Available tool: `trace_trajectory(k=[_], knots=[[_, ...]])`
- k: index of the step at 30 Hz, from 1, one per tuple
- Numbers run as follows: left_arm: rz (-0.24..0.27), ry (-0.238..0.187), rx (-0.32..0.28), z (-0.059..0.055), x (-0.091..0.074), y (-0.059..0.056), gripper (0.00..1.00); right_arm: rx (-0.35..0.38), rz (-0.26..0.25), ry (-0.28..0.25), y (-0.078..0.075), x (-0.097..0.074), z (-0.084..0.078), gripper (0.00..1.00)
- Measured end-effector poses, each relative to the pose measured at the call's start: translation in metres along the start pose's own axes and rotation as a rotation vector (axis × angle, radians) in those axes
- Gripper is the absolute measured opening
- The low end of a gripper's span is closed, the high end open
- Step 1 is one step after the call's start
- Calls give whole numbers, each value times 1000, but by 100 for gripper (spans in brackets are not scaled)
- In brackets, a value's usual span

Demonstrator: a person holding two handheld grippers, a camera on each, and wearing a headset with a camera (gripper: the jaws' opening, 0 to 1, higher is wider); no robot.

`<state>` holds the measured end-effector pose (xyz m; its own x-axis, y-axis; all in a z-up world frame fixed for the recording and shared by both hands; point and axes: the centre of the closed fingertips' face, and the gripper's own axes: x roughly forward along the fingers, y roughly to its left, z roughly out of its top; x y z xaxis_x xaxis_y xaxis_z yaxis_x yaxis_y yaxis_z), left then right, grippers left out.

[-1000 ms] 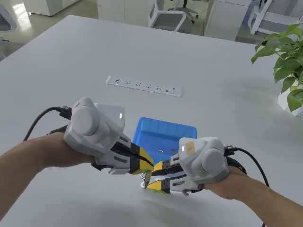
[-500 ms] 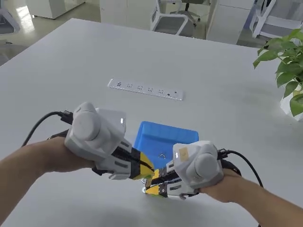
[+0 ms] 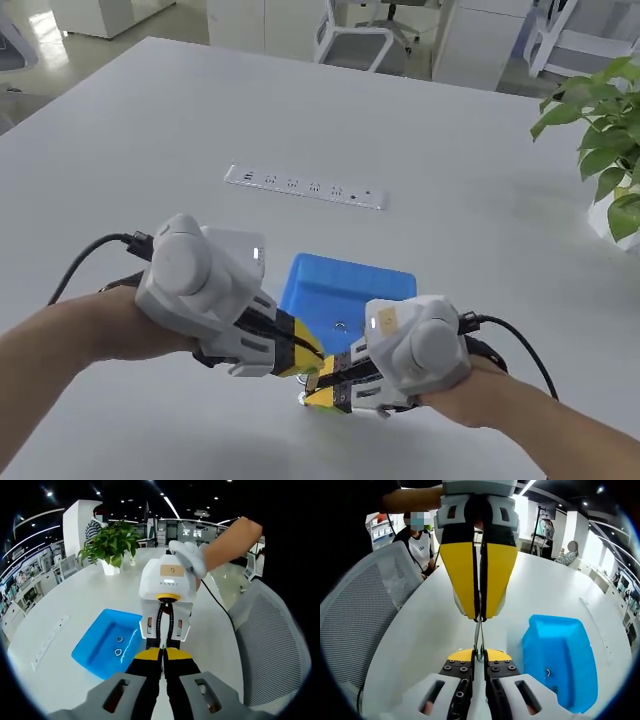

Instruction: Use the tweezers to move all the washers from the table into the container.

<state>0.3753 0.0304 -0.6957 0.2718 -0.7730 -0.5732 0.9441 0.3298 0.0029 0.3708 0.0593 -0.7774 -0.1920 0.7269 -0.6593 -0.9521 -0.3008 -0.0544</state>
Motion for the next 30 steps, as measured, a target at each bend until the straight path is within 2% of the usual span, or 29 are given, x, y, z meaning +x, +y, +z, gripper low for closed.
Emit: trace_trajectory(k=[11,18,22,27,30], knots=[[8,7,3,0,-1,1,5,1,-2,1,0,0,1,7],[23,-3,-30,-1,-7,2,15,7,-7,5,-1,-1,0,7],[34,1,-43,-4,-11,3,20,14,-12,0,-2,-4,1,8],[44,-6,-69,-7,-14,2,29,17,-20,-5,-2,-8,5,8],[55,-26,-79,-8,-17,1,38,18,-27,-6,-2,-12,8,8]])
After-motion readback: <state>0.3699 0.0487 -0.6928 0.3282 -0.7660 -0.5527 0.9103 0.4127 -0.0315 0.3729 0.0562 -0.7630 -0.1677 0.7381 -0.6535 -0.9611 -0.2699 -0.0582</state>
